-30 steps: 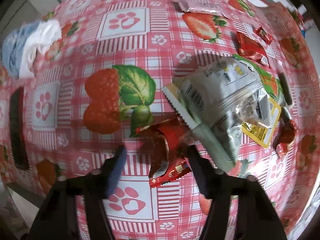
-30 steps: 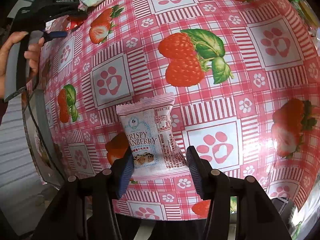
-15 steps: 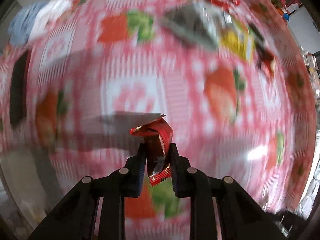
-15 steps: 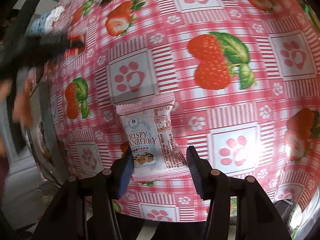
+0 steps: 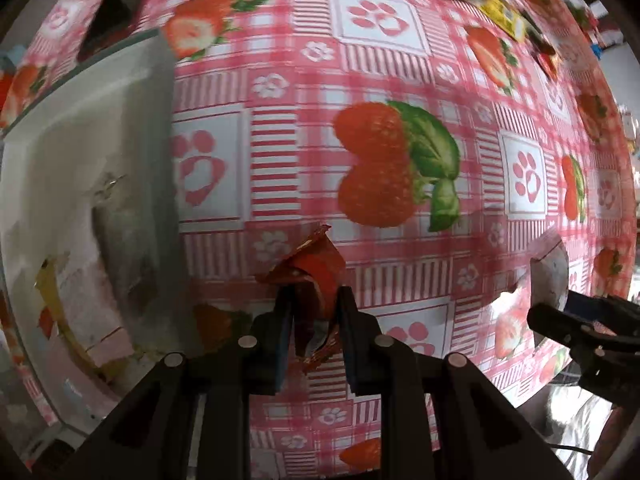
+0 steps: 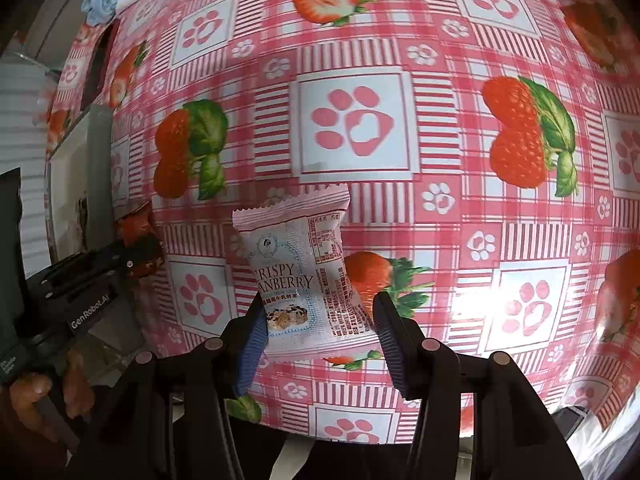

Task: Organize snacks
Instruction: 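Carry the red candy and cranberry packet into the white tray and open both tools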

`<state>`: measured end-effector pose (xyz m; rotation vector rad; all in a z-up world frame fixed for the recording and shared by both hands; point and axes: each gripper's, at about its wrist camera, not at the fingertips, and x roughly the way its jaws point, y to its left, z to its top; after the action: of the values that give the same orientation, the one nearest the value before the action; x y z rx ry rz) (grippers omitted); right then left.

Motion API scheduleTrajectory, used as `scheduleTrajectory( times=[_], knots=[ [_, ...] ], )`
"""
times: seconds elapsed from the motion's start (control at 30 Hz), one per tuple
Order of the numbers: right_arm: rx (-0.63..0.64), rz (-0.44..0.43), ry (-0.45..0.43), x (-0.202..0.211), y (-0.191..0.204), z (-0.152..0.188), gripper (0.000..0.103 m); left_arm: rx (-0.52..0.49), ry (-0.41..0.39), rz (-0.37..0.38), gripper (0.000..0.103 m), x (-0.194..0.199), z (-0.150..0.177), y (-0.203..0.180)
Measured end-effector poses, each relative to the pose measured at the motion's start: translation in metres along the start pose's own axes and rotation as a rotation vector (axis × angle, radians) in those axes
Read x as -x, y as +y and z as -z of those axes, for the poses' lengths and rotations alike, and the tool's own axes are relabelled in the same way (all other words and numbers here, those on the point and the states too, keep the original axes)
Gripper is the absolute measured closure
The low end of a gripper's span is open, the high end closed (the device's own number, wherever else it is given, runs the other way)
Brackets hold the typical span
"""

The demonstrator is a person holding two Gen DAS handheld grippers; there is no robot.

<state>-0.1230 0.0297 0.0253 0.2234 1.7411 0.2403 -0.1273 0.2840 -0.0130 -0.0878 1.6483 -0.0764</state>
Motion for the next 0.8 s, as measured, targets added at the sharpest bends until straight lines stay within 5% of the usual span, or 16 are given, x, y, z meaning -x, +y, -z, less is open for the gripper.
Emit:
scheduleTrajectory(
  times=[0.4, 0.57, 0.8],
  knots=[
    [0.111, 0.018, -0.05, 0.023, 0.068, -0.026, 0.05, 0.006, -0.146, 0.012, 0.079, 0.072, -0.003, 0.015],
    [0.212, 0.008, -0.063, 0.022, 0.123, -0.047, 0.05, 0.079, -0.197, -0.002, 0.079, 0.095, -0.005, 0.021],
    [0.364, -0.027, -0.051, 0.009, 0.208, -0.06, 0.049, 0.233, -0.238, -0.068, 0.079, 0.11, 0.01, 0.088]
  ],
)
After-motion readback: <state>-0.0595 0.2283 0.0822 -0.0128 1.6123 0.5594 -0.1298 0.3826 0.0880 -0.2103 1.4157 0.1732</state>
